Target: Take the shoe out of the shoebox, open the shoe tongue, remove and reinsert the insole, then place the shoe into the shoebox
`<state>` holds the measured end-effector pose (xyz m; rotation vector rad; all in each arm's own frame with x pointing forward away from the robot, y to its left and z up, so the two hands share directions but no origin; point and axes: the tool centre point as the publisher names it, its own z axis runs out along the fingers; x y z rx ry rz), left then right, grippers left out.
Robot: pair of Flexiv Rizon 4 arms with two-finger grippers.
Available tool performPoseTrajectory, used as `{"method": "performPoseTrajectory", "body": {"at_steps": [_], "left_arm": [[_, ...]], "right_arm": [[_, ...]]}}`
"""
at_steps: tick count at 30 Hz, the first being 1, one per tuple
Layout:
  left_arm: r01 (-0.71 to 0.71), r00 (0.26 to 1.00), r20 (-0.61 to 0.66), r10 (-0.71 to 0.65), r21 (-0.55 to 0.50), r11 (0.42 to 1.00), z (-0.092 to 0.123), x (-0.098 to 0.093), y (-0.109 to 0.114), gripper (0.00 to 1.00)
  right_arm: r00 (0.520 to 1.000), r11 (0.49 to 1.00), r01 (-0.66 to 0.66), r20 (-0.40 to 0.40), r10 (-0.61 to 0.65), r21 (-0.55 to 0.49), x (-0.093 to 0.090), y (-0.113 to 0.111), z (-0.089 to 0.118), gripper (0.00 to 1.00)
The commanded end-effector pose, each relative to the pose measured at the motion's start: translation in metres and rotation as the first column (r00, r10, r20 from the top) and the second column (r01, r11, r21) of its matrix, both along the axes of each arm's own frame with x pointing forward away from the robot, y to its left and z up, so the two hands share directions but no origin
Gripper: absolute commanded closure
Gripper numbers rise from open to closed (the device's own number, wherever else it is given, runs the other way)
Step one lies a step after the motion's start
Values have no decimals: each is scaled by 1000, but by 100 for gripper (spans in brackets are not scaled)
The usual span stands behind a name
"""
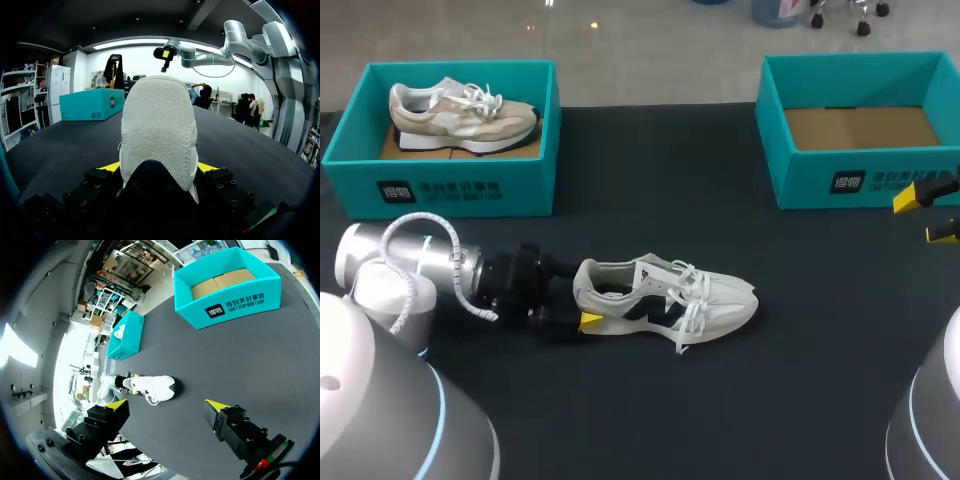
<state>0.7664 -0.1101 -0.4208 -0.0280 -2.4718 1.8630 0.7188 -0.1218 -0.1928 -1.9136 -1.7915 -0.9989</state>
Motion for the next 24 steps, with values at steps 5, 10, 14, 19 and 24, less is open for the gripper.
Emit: {"method": "performPoseTrajectory", "body": {"at_steps": [5,10,14,19,24], "left_arm": [[0,1000,0,0,0,1000,-3,0,0,100],[0,1000,0,0,0,1000,-3,0,0,100],[0,1000,0,0,0,1000,-3,0,0,100],[0,1000,0,0,0,1000,-3,0,0,100],[0,1000,0,0,0,1000,-3,0,0,100]], "right_arm": [[1000,1000,1,-1,-1,-2,0,0,0,0],[998,993,64,3,-64,-103,2,36,-9,0],[991,976,137,38,-132,-171,8,66,-12,0],[985,964,167,70,-156,-206,9,109,-23,0],[988,959,154,41,-148,-237,8,145,-35,0]]}}
